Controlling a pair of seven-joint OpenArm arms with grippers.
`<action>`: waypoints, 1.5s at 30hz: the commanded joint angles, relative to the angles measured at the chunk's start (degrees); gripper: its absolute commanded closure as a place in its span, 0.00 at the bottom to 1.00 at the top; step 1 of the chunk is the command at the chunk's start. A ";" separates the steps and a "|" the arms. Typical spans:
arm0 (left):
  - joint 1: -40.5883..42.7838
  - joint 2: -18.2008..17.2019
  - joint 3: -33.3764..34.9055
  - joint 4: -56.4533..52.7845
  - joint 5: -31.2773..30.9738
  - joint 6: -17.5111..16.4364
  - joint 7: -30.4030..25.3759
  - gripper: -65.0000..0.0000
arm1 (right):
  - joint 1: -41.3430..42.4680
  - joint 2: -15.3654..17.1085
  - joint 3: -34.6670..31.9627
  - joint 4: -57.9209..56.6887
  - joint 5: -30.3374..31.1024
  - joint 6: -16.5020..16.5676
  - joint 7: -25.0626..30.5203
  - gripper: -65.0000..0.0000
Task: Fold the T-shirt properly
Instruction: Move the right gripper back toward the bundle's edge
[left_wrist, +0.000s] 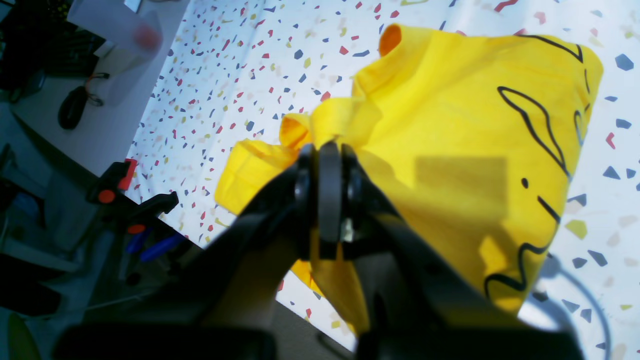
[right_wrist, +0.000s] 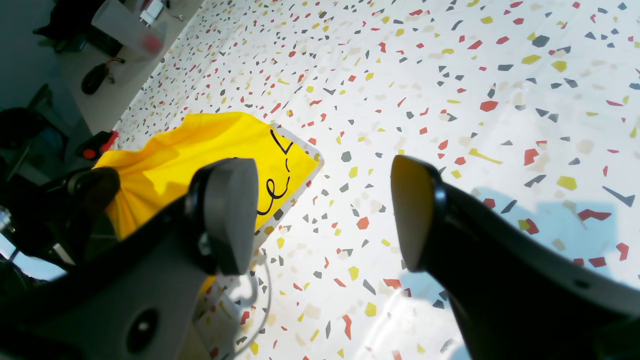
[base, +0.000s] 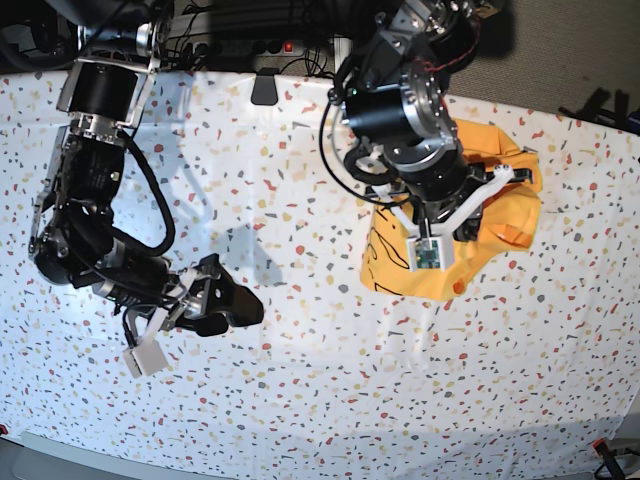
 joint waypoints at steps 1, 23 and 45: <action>-0.63 0.46 0.04 0.85 1.77 0.35 -1.18 1.00 | 1.42 0.46 0.13 1.09 1.53 0.25 1.16 0.36; -0.63 0.46 0.04 0.85 1.53 -1.60 -2.29 1.00 | 1.40 0.44 0.13 1.09 1.51 0.25 1.09 0.36; -0.66 0.46 0.04 0.85 1.75 0.20 -3.74 0.48 | -2.01 0.48 0.13 1.09 0.15 0.25 1.01 0.36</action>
